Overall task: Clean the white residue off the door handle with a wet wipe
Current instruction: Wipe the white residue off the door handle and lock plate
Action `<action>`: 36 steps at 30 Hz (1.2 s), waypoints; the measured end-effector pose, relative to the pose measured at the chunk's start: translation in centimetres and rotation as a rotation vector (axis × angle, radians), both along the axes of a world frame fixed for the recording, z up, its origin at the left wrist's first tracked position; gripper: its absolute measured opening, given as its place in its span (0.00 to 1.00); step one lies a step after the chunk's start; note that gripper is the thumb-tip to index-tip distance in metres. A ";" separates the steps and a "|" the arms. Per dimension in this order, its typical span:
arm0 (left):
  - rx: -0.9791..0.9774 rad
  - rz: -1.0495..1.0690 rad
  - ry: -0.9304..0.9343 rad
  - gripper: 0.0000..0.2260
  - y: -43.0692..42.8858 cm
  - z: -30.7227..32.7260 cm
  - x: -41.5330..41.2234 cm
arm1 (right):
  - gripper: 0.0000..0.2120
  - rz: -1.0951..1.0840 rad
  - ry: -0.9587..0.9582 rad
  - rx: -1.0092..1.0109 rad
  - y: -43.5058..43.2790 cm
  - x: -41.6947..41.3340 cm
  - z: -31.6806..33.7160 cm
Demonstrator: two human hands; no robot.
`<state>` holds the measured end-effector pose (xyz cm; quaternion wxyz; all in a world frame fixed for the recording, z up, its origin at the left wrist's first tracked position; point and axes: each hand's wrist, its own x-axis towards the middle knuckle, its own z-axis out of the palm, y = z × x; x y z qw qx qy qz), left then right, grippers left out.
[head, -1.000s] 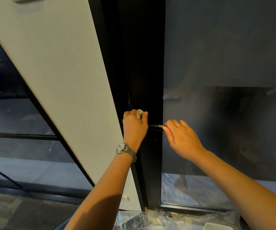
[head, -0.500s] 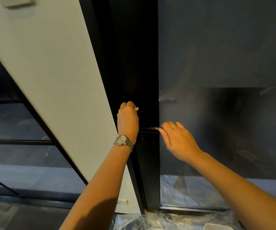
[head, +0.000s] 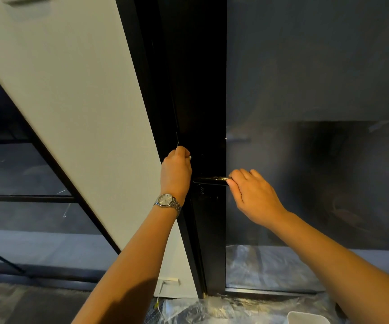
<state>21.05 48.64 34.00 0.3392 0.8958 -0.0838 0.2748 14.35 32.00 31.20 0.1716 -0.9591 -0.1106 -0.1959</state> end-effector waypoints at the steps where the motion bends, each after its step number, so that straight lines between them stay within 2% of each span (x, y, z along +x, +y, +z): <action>1: -0.057 0.016 0.011 0.09 -0.1 -0.4 -0.1 | 0.15 0.000 -0.002 0.001 0.0 0.0 0.0; 3: -0.135 0.029 0.096 0.08 -0.3 -1.4 -0.3 | 0.14 0.001 -0.006 0.004 0.0 -0.1 0.1; 6: -0.076 0.002 0.267 0.04 -0.6 -3.2 -0.5 | 0.14 0.003 0.006 -0.005 0.1 -0.2 0.2; 8: -0.117 0.014 0.287 0.04 -0.8 -4.1 -0.7 | 0.14 0.002 0.014 -0.005 0.0 -0.3 0.3; 12: -0.448 0.040 0.237 0.06 -1.2 -4.7 -2.0 | 0.15 0.004 0.021 -0.004 0.0 -0.2 0.2; 16: -0.846 0.054 0.091 0.08 -2.3 -4.4 -2.3 | 0.15 0.001 0.010 0.007 0.1 -0.2 0.2; 18: -0.935 0.063 0.049 0.06 -2.7 -4.4 -2.3 | 0.15 0.002 0.010 0.008 0.1 -0.2 0.1; 22: -0.723 0.037 -0.071 0.03 -1.8 -3.7 -2.3 | 0.15 0.001 0.011 0.003 0.0 -0.2 0.1; 28: -0.109 -0.088 -0.138 0.04 1.0 -1.2 -0.4 | 0.15 0.000 0.006 0.008 0.0 -0.1 0.0; 36: 0.105 -0.123 -0.051 0.05 0.8 2.1 0.8 | 0.15 0.004 0.006 0.007 0.0 0.0 0.0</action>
